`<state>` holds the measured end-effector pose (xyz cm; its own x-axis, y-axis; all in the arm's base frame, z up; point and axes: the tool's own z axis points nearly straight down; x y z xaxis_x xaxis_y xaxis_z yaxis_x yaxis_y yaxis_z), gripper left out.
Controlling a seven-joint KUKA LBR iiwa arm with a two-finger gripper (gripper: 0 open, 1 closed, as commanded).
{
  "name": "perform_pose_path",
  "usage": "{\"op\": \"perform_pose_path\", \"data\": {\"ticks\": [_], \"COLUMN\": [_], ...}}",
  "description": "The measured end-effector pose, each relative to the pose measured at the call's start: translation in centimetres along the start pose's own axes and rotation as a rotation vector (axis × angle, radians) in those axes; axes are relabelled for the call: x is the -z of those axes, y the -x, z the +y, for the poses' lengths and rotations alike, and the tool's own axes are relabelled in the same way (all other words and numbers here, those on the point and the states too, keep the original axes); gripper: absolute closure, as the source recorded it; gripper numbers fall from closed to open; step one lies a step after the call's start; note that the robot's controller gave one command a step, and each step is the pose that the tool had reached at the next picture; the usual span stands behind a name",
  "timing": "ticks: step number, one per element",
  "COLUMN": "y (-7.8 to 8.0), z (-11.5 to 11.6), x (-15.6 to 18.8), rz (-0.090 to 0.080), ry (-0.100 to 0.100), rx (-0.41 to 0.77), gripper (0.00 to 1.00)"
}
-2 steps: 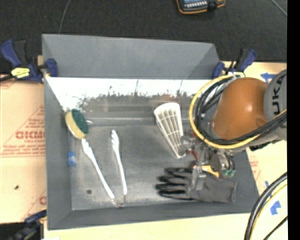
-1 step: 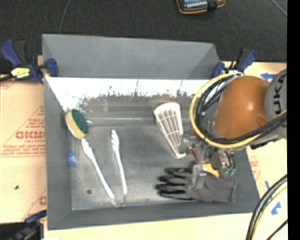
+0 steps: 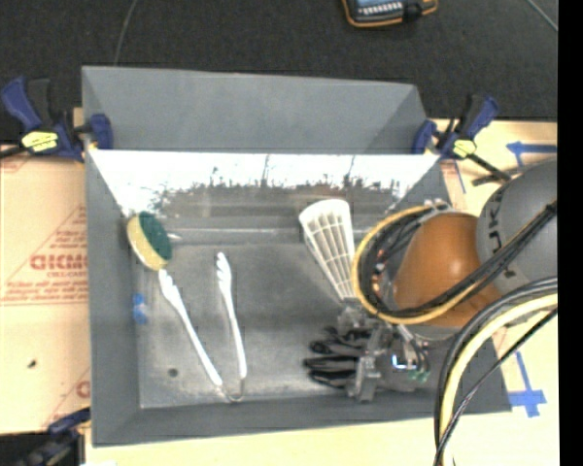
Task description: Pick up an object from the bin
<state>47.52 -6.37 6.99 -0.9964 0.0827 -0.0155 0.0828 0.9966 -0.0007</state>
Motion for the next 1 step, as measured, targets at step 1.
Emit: {"op": "perform_pose_path", "data": {"ticks": [1], "y": [0.19], "z": [-0.55], "x": [0.27], "rz": [-0.013], "ry": [-0.001], "rx": [0.186], "gripper": [0.00]}}
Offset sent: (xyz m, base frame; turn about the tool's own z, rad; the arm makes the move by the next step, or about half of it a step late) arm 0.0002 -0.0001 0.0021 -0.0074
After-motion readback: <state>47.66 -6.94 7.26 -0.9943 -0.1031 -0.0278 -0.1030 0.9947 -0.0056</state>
